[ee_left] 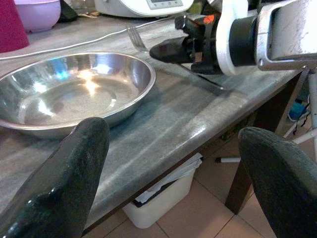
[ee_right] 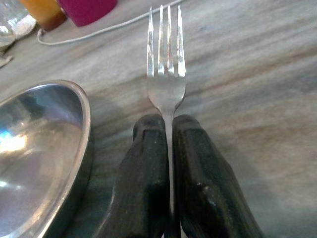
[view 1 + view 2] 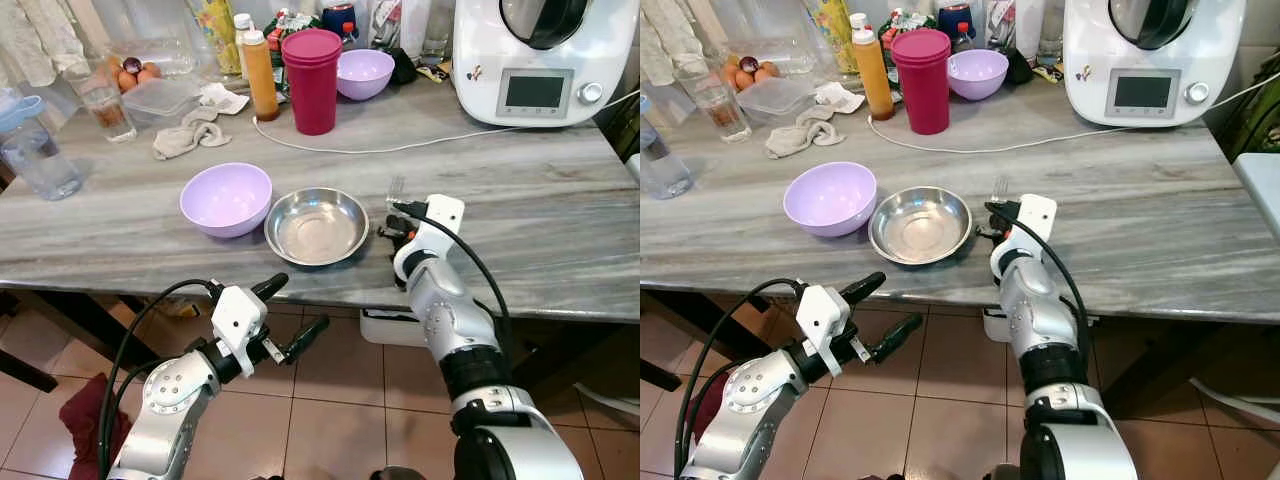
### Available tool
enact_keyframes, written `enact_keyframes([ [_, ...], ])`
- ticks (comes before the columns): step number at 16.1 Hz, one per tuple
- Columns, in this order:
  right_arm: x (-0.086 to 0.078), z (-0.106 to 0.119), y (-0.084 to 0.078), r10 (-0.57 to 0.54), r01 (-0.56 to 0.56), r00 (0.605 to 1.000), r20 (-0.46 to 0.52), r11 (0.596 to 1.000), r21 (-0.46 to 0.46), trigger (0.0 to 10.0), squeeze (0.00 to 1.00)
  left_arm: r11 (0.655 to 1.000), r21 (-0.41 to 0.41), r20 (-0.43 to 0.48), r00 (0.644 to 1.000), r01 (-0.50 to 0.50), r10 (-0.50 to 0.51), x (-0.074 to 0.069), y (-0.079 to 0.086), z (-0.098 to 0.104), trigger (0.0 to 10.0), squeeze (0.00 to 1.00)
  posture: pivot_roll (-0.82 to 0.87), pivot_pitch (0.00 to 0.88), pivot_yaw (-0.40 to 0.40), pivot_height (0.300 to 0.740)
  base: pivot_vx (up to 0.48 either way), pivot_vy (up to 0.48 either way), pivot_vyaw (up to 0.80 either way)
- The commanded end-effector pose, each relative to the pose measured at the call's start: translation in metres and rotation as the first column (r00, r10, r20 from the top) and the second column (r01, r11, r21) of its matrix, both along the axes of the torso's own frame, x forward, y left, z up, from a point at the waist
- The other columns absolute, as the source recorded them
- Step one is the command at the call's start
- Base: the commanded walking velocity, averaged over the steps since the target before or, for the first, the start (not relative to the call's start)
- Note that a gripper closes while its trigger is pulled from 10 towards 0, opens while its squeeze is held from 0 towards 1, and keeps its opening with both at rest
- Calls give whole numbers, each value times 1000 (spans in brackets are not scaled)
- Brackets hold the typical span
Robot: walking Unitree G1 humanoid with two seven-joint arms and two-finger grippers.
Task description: Setting the table
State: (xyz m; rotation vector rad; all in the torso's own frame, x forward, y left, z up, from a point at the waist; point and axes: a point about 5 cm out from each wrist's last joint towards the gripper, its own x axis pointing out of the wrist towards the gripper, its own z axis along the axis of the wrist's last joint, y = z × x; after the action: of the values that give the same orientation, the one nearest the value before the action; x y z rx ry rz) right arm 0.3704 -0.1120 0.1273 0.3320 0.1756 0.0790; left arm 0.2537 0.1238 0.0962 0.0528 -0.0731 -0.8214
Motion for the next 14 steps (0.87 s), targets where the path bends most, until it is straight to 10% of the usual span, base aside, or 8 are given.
enact_keyframes([
  [1, 4, 6, 8, 22, -22, 1000, 18, 1000, -7, 10000, 0, 1000, 7, 16, 1000, 19, -19, 0, -2, 5, 10000, 0, -261, 113, 75, 740, 0, 0, 0],
  [12, 9, -5, 11, 53, -55, 998, -40, 998, -35, 10000, 4, 1000, 4, 23, 1000, 20, -20, 1, -9, 7, 10000, 0, -258, 111, 69, 740, 0, 0, 0],
  [13, 8, -8, 10, 58, -61, 997, -54, 997, -46, 10000, 412, 1000, 4, 22, 1000, 20, -20, 1, -9, 6, 10000, 0, -260, 110, 66, 740, 0, 0, 0],
  [14, 7, -10, 9, 61, -64, 996, -59, 997, -51, 10000, 541, 1000, 4, 22, 1000, 20, -20, 0, -9, 6, 10000, 0, -260, 110, 66, 740, 0, 0, 0],
])
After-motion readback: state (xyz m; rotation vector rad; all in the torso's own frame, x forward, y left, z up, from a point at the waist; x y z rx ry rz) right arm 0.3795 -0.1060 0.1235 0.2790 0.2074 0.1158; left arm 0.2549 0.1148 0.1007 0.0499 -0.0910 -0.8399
